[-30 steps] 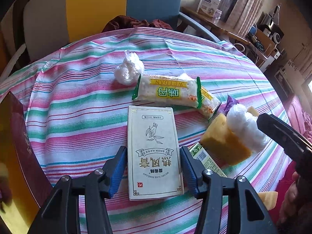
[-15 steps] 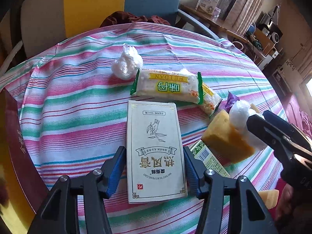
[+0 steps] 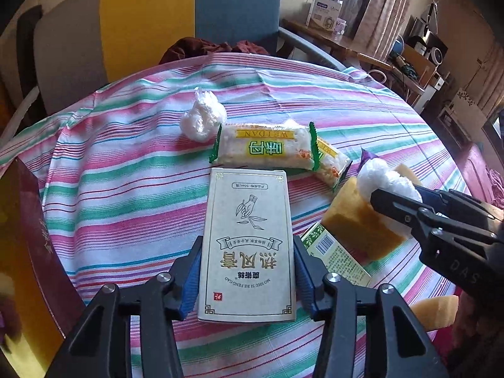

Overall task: Organize objects
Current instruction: 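Grasp the plastic-wrapped bundle with the right gripper, then carry the white box into the tray beside the glove and open the left gripper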

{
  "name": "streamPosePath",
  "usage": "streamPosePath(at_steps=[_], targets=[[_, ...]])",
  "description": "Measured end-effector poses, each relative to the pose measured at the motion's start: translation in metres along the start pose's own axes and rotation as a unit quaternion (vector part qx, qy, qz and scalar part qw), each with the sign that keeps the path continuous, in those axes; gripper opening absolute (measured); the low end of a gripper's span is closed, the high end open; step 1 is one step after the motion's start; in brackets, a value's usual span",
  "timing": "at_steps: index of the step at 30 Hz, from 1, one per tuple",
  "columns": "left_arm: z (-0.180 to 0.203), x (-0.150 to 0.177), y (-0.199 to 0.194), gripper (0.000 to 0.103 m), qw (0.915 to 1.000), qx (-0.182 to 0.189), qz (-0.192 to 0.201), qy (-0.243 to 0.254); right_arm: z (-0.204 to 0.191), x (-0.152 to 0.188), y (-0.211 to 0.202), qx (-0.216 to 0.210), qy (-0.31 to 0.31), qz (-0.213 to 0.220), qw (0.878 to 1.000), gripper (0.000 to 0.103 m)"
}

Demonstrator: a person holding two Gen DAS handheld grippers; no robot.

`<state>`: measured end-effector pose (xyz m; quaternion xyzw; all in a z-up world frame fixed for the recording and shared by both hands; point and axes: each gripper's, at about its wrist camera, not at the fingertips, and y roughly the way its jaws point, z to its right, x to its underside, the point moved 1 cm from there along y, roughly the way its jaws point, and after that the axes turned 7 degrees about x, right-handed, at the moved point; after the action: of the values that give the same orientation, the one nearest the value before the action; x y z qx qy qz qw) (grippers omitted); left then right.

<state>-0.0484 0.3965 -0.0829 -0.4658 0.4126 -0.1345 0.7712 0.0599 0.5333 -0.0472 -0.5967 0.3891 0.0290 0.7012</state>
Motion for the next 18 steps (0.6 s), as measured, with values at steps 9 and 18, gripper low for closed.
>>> streamPosePath(at_steps=[9,18], targets=[[0.001,0.017,-0.042,0.052,0.9988,0.021,0.041,-0.018,-0.003,0.001,0.0,0.006,-0.007,0.002,1.0,0.036],[-0.043,0.053,-0.116,0.052,0.9925,0.004,0.091,-0.081,-0.004,0.002,0.0,0.018,-0.016,0.001,1.0,0.036]])
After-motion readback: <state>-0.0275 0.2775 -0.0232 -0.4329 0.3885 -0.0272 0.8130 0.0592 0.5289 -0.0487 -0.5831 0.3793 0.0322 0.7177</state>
